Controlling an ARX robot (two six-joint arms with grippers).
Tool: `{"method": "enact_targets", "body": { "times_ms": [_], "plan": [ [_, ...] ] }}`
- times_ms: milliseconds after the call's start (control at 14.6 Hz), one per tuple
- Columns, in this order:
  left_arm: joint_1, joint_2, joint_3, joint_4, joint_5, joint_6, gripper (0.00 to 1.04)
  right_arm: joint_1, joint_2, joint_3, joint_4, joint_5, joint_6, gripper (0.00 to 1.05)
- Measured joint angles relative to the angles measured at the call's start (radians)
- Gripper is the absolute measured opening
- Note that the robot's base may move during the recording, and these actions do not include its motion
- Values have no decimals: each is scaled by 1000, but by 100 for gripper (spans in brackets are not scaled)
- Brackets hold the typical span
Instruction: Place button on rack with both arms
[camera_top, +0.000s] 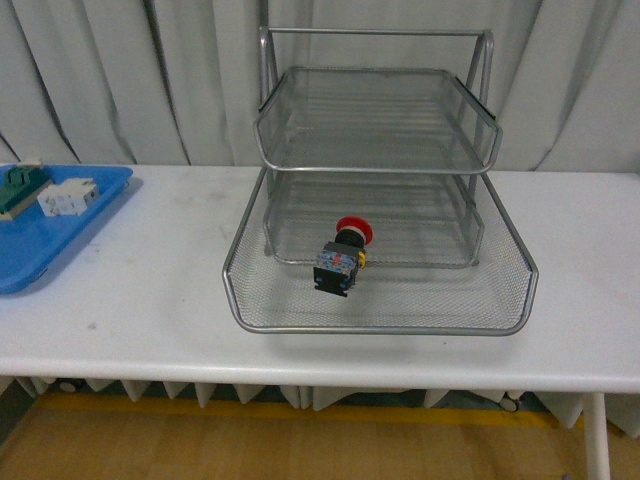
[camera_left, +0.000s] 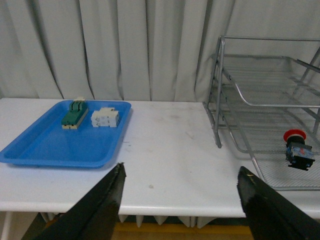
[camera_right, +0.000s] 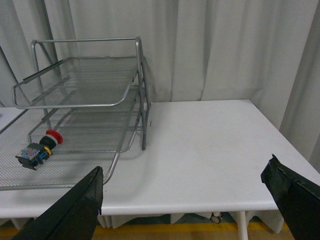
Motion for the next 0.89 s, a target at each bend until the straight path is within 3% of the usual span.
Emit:
{"method": "enact_targets", "body": {
  "times_ms": [68, 137, 205, 342, 547, 820, 888],
  "plan": [
    [0, 0, 0, 0, 0, 0, 81, 0, 3, 2, -16, 1, -8, 98],
    [0, 0, 0, 0, 0, 0, 95, 23, 118, 56, -124, -4, -84, 98],
    [0, 0, 0, 0, 0, 0, 98, 81, 437, 150, 5, -44, -148, 98],
    [0, 0, 0, 0, 0, 0, 98, 109, 692, 217, 35, -63, -127, 94],
    [0, 0, 0, 0, 0, 0, 98, 207, 1021, 276, 151, -61, -28, 58],
    [0, 0, 0, 0, 0, 0, 98, 385, 1476, 416, 359, 77, 180, 7],
    [0, 0, 0, 0, 0, 0, 98, 420, 1561, 457, 382, 110, 231, 2]
  ]
}}
